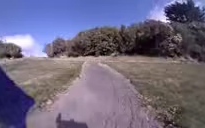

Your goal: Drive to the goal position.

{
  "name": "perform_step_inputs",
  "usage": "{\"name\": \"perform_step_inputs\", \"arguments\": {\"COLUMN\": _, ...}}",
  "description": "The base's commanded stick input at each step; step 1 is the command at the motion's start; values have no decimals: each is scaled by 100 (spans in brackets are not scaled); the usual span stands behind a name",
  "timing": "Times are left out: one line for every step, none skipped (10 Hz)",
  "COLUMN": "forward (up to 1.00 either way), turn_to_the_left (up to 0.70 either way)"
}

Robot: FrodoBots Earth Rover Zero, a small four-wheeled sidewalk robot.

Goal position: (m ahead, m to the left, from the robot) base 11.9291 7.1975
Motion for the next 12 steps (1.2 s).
{"name": "perform_step_inputs", "arguments": {"forward": 70, "turn_to_the_left": 0}}
{"name": "perform_step_inputs", "arguments": {"forward": 0, "turn_to_the_left": 0}}
{"name": "perform_step_inputs", "arguments": {"forward": 0, "turn_to_the_left": 0}}
{"name": "perform_step_inputs", "arguments": {"forward": 0, "turn_to_the_left": 0}}
{"name": "perform_step_inputs", "arguments": {"forward": 0, "turn_to_the_left": 0}}
{"name": "perform_step_inputs", "arguments": {"forward": 0, "turn_to_the_left": 0}}
{"name": "perform_step_inputs", "arguments": {"forward": 18, "turn_to_the_left": 0}}
{"name": "perform_step_inputs", "arguments": {"forward": 48, "turn_to_the_left": 0}}
{"name": "perform_step_inputs", "arguments": {"forward": 70, "turn_to_the_left": 0}}
{"name": "perform_step_inputs", "arguments": {"forward": 70, "turn_to_the_left": 0}}
{"name": "perform_step_inputs", "arguments": {"forward": 70, "turn_to_the_left": 0}}
{"name": "perform_step_inputs", "arguments": {"forward": 70, "turn_to_the_left": 0}}
